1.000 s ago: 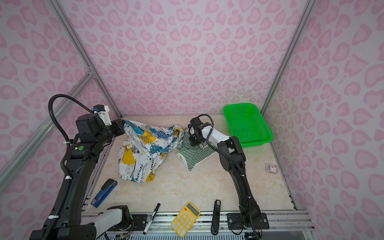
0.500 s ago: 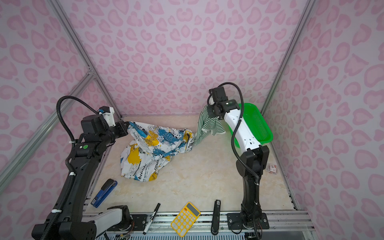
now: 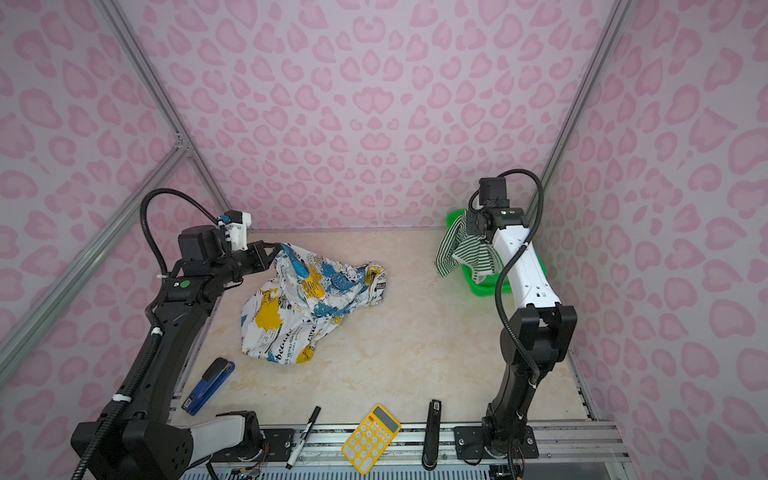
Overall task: Fold and stack the mixed laundry pile
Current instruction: 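Carry the striped garment back into the green basket with the right gripper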
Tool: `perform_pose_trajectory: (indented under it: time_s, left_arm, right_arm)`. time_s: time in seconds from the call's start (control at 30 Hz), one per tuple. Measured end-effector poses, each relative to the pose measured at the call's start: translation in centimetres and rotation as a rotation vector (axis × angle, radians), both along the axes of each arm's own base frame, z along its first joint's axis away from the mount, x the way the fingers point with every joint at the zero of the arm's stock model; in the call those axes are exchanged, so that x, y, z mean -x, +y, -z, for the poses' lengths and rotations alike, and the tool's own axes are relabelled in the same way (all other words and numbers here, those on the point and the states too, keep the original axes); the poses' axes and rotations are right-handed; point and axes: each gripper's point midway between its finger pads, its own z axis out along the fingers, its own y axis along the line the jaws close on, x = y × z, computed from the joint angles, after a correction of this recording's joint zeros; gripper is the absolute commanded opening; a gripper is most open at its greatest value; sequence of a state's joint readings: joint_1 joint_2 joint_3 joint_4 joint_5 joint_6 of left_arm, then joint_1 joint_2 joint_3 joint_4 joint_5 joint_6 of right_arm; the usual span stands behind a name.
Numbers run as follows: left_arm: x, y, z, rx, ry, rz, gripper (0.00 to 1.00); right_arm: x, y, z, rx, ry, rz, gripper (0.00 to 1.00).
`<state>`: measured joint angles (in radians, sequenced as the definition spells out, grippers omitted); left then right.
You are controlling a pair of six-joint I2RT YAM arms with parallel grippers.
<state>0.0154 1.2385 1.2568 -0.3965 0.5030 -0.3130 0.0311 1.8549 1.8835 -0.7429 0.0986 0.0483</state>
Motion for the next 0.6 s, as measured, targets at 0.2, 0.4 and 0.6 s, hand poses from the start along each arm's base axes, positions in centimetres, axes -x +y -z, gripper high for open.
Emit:
perform_pose_trajectory:
  time_s: [0.2, 0.4, 0.6]
  left_arm:
    - [0.3, -1.4, -0.4, -0.004, -0.010, 0.047, 0.03]
    - [0.2, -2.8, 0.1, -0.020, 0.005, 0.088, 0.03]
    - [-0.4, -3.9, 0.4, -0.029, 0.016, 0.112, 0.03]
  right_arm:
    - [0.7, -6.4, 5.5, -0.016, 0.078, 0.230, 0.00]
    - [2.1, -7.9, 0.6, -0.014, -0.068, 0.291, 0.00]
    - [2.9, -8.5, -8.6, 0.005, -0.324, 0.310, 0.00]
